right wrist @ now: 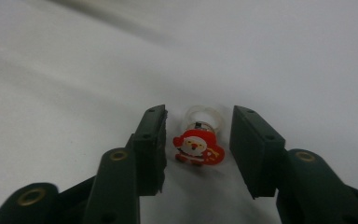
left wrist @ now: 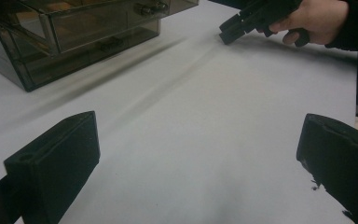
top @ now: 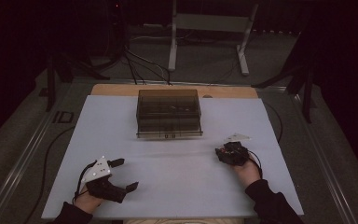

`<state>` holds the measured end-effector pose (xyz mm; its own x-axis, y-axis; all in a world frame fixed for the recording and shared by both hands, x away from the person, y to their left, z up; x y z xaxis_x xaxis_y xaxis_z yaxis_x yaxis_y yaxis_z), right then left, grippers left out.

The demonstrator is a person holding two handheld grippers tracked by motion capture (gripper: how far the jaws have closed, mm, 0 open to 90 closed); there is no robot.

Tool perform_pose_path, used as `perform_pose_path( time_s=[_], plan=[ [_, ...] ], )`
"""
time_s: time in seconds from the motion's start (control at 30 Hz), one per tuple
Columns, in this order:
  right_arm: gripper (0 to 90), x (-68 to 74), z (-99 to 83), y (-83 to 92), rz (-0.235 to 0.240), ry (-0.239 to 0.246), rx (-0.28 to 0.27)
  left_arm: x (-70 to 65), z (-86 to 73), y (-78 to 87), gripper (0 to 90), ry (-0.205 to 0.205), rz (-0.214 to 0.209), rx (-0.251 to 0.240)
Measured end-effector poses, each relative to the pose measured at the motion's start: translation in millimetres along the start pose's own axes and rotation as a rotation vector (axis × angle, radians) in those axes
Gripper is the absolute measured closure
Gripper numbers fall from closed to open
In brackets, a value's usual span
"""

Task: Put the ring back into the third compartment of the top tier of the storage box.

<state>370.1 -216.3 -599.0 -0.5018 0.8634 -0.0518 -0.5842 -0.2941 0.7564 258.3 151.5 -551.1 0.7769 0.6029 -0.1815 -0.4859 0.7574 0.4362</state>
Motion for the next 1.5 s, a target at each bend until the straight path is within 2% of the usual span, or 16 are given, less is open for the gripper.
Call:
perform_pose_path(
  time_s=[0.13, 0.2, 0.43, 0.9, 1.03, 1.4, 1.5],
  plan=[
    [60.8, 0.7, 0.1, -0.3, 0.007, -0.007, 0.001, 0.0, 0.0, -0.1, 0.0, -0.001, 0.000, 0.001],
    [66.3, 2.7, 0.5, 0.0, 0.015, -0.008, 0.006, -0.2, -0.1, -0.1, 0.0, -0.002, 0.000, 0.001],
    [69.1, 1.8, 1.8, 3.3, 0.015, 0.010, 0.005, -0.3, 0.2, 0.0, 0.0, -0.003, -0.001, -0.001],
    [69.7, -1.3, 8.0, 14.9, 0.041, 0.008, -0.020, -0.2, 0.0, -0.1, 0.0, -0.002, -0.001, 0.000],
    [69.7, -1.4, 9.8, 20.0, 0.038, 0.021, -0.034, -0.2, -0.2, -0.1, 0.0, -0.003, 0.000, 0.003],
    [69.8, 7.1, 13.2, 32.0, 0.069, 0.081, -0.050, -0.1, -0.2, 0.0, 0.0, 0.000, 0.000, 0.002],
    [69.7, 8.4, 15.4, 36.7, 0.091, 0.097, -0.058, -0.1, -0.2, 0.0, 0.0, 0.000, 0.000, 0.002]
  ],
)
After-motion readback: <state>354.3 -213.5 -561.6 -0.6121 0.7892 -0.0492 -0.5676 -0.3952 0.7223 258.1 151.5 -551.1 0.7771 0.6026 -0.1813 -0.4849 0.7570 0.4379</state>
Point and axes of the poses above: each handheld gripper's, and its own axes: y roughly backward along the jaws, z roughly out of its top, x roughly to its left, the point moved 7 cm from there along -y, roughly forward along the jaws, and after that the axes turned 3 degrees about y, right-handed, at the moved point
